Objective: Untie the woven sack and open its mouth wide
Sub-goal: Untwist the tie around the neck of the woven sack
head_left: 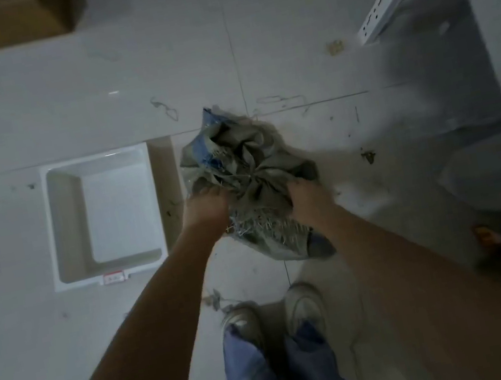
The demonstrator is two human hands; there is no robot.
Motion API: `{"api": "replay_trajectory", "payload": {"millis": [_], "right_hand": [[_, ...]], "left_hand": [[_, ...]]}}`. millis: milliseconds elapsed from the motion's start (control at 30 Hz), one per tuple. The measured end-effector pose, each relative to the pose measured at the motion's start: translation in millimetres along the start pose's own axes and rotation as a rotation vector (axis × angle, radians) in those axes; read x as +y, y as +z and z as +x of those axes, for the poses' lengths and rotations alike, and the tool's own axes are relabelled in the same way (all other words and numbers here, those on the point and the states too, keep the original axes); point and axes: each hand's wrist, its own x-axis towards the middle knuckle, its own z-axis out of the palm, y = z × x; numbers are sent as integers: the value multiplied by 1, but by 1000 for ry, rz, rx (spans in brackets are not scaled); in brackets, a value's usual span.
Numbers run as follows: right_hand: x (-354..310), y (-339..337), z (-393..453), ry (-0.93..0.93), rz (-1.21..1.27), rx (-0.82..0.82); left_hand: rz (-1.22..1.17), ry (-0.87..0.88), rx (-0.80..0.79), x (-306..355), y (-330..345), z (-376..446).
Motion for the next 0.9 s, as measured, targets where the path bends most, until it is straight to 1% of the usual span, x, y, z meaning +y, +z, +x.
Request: {"api": "replay_trajectory", "payload": {"millis": [33, 67, 133, 167, 267, 333, 400, 467, 567, 633, 700, 733, 800, 833, 867, 900], "right_hand": [[9, 5, 13, 18, 26, 69], [21, 8, 27, 44, 66, 144], [43, 12, 52, 57, 86, 228], [54, 17, 64, 11, 50, 242], [69, 26, 85, -192, -272, 230], [75, 32, 94, -259, -373, 189], [74, 39, 98, -326, -338, 123], [68, 47, 97, -377, -303, 97], [56, 54, 93, -376, -228, 166], [48, 58, 87, -361, -174, 207], [39, 57, 80, -354, -106, 272], [35, 55, 76, -334, -56, 282], [27, 49, 65, -280, 120, 260], [23, 47, 62, -226, 266, 234], [17, 40, 55, -152, 506, 229], [9, 29, 47, -53, 836, 186]], "left_hand": [[-18, -9, 55, -4, 5, 9], [-71, -6, 147, -10, 13, 20], [-120, 86, 276, -23, 31, 47], [-133, 149, 296, -30, 40, 59], [-58, 237, 243, -35, 58, 86], [32, 283, 160, -33, 69, 100], [91, 294, 87, -24, 80, 105], [89, 259, 88, -17, 90, 108], [54, 163, 105, -11, 96, 110], [26, 181, 144, -7, 95, 108], [-17, 171, 139, -5, 87, 104], [-22, 173, 144, -6, 85, 104], [3, 157, 94, -5, 73, 98], [-11, 143, 77, -3, 66, 93], [-22, 138, 81, -3, 58, 91], [-92, 108, 92, -2, 48, 85]]}}
